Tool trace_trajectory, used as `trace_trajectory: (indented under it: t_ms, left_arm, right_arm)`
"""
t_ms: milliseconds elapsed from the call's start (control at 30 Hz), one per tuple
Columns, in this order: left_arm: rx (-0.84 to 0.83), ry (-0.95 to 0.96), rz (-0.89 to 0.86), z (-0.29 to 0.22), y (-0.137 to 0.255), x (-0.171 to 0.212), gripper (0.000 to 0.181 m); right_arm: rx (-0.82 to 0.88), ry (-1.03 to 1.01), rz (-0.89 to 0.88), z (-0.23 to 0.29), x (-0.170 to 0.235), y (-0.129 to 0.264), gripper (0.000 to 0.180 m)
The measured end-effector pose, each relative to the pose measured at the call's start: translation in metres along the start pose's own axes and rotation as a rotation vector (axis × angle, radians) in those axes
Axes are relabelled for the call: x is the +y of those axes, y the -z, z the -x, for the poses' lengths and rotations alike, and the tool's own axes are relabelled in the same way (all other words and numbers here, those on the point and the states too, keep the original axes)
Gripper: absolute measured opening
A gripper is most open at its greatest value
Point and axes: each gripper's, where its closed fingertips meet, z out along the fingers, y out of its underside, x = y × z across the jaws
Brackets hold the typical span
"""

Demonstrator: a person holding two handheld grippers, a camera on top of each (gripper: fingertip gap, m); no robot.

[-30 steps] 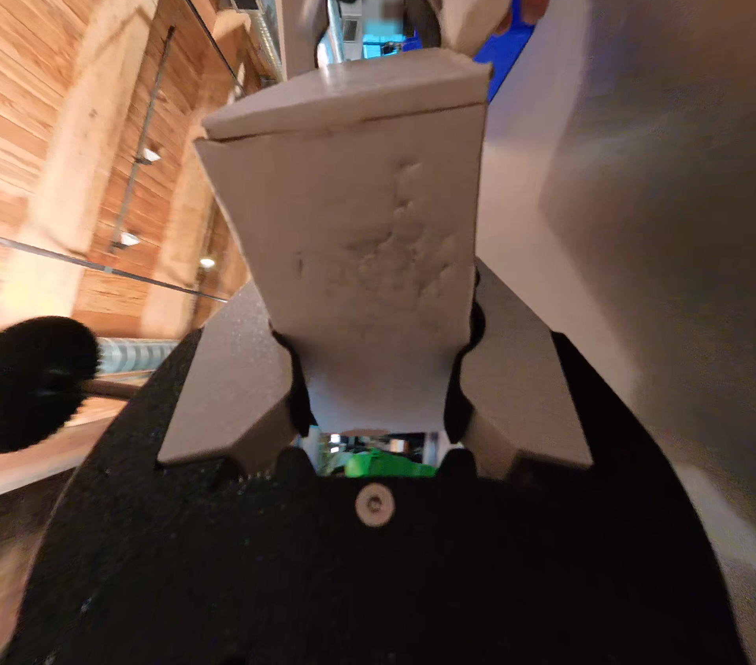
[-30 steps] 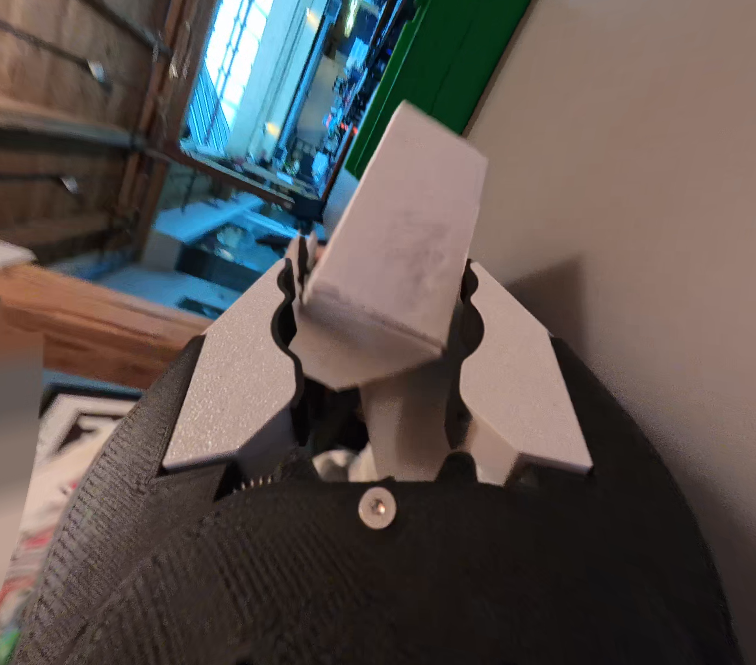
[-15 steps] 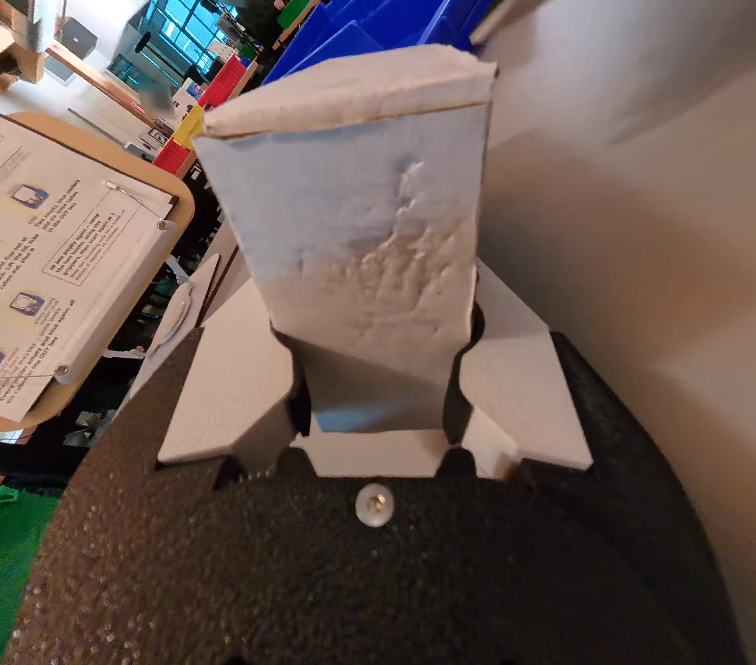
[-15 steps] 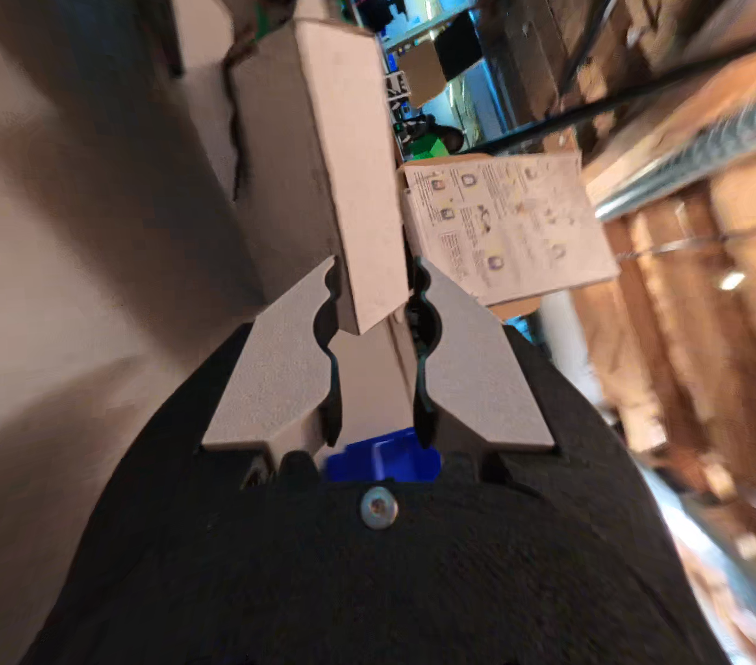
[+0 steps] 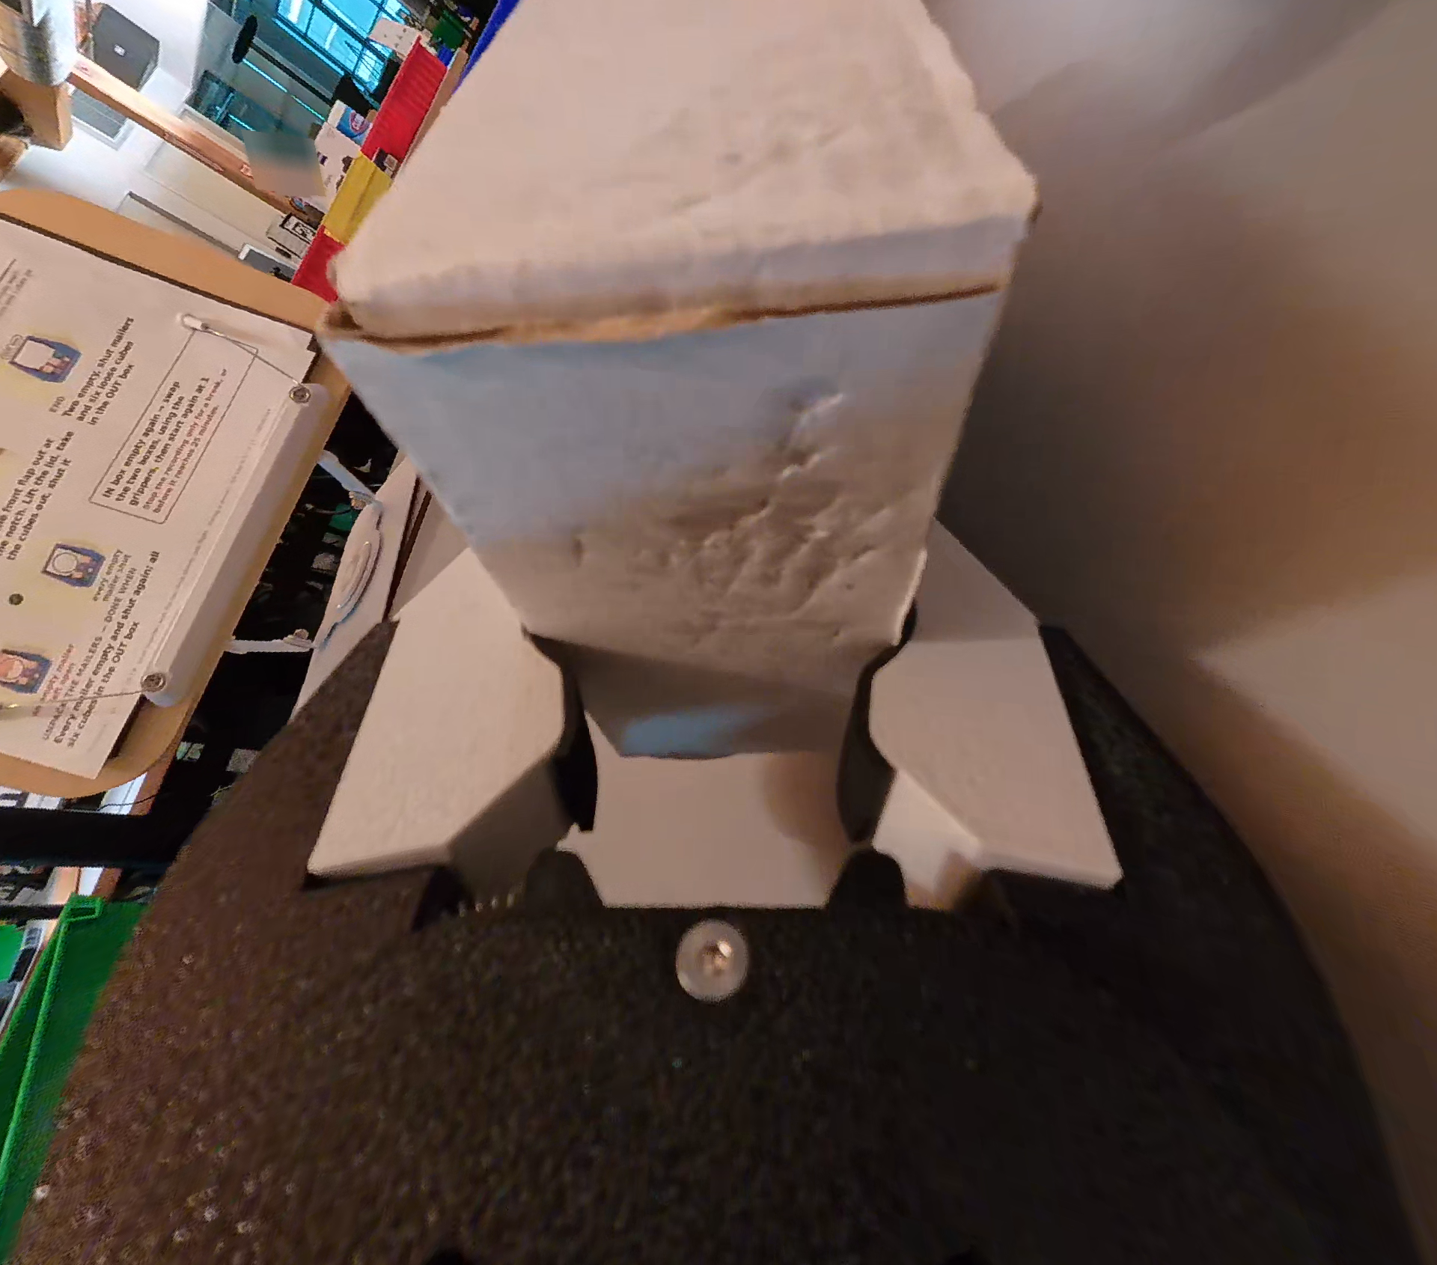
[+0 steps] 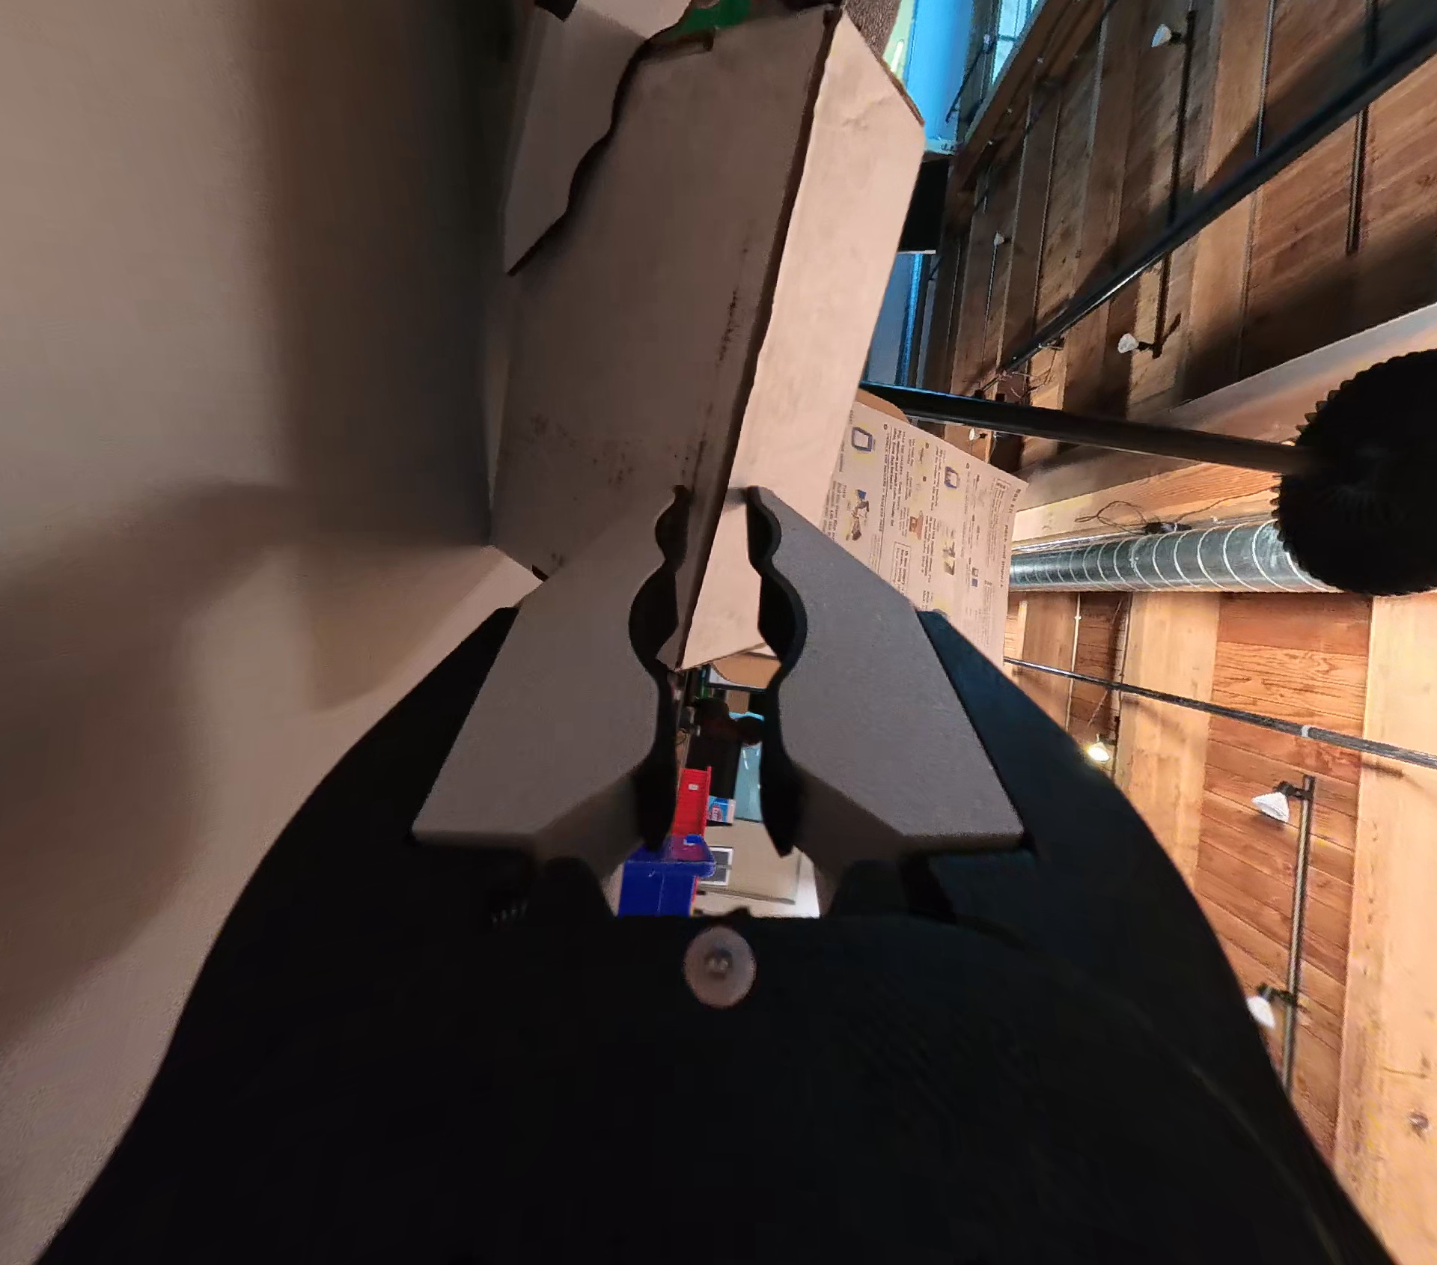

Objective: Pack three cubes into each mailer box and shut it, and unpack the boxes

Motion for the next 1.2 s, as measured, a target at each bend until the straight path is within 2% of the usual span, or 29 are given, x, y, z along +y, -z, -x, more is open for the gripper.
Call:
trace_trajectory:
  t_ms: [167, 200, 267, 367, 400, 500, 600, 633, 833, 933, 1000, 1067, 1200]
  left_arm:
    - [0.011, -0.015, 0.012, 0.0, -0.001, 0.001, 0.074]
    - [0.015, -0.021, 0.011, 0.0, -0.002, 0.001, 0.074]
    - [0.016, -0.033, 0.016, 0.001, -0.004, 0.002, 0.074]
    - [0.027, -0.036, 0.015, 0.002, -0.005, 0.003, 0.073]
    - [0.03, -0.036, 0.015, 0.003, -0.006, 0.003, 0.073]
    - [0.027, -0.045, 0.026, 0.005, -0.009, 0.006, 0.073]
    - [0.031, -0.052, 0.031, 0.005, -0.009, 0.006, 0.072]
    - [0.031, -0.052, 0.034, 0.004, -0.009, 0.006, 0.072]
    - [0.041, -0.047, 0.045, 0.004, -0.01, 0.007, 0.072]
    - [0.048, -0.056, 0.04, 0.003, -0.01, 0.006, 0.072]
    - [0.044, -0.077, 0.036, 0.003, -0.01, 0.005, 0.071]
    - [0.052, -0.064, 0.039, 0.003, -0.01, 0.006, 0.072]
    - [0.055, -0.049, 0.027, 0.003, -0.01, 0.006, 0.072]
  right_arm:
    - [0.018, 0.032, 0.002, -0.003, 0.001, 0.007, 0.001]
    - [0.023, 0.043, -0.004, -0.005, 0.001, 0.009, 0.004]
    - [-0.021, -0.009, -0.002, 0.001, 0.001, 0.007, 0.001]
    - [0.077, 0.057, -0.019, -0.009, 0.002, 0.007, 0.021]
    - [0.084, 0.066, -0.017, -0.01, 0.003, 0.006, 0.023]
    - [0.063, 0.065, -0.018, -0.004, 0.007, 0.002, 0.012]
    - [0.085, 0.159, -0.013, -0.001, 0.008, 0.001, 0.007]
    - [0.066, 0.168, 0.004, 0.002, 0.009, 0.0, 0.0]
    - [0.089, 0.025, 0.028, -0.007, 0.009, 0.005, 0.0]
    - [0.094, 0.071, 0.024, -0.006, 0.008, 0.005, 0.001]
    - [0.133, 0.066, 0.007, -0.007, 0.005, 0.001, 0.01]
    - [0.137, 0.135, 0.003, -0.006, 0.007, -0.001, 0.003]
    - [0.079, -0.092, -0.013, -0.019, 0.003, 0.004, 0.001]
